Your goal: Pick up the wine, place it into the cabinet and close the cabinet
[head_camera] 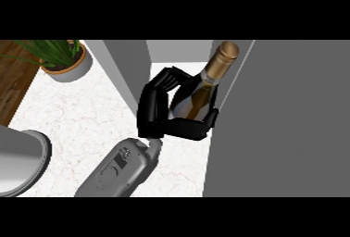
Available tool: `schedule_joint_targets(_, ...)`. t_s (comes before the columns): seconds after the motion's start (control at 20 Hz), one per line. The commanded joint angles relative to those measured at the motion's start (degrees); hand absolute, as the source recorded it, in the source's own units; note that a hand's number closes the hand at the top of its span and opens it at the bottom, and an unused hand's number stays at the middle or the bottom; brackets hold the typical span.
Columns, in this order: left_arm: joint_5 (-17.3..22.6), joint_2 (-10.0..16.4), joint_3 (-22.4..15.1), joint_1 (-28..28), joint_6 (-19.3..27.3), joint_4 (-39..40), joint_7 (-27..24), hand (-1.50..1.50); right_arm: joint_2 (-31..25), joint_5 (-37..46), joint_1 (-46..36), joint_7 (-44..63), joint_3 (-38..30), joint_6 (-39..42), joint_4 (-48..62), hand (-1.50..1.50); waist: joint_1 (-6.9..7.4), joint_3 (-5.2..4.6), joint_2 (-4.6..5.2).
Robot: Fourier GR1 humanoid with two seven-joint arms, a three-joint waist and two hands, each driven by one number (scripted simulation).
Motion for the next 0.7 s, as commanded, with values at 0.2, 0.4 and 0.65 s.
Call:
schedule_joint_targets(0.2,-3.67,-0.01,-0.22,-1.50,0.40,7.21,-2.29,1.50,-1.04,-5.38,1.43,1.77,-3.59,0.18,-6.15,-1.50,0.09,0.03,-0.03)
schedule_joint_targets(0.4,-3.15,-0.01,1.95,-2.87,-0.85,11.62,-6.61,1.50,-0.67,-5.09,5.14,-1.42,-2.26,2.60,-5.46,-1.50,-0.05,0.03,0.02)
schedule_joint_targets(0.65,-0.92,-0.01,1.02,0.03,0.53,14.65,-13.97,1.50,2.73,0.88,1.89,-0.53,3.75,-0.54,-3.74,-1.50,0.10,-0.01,0.02)
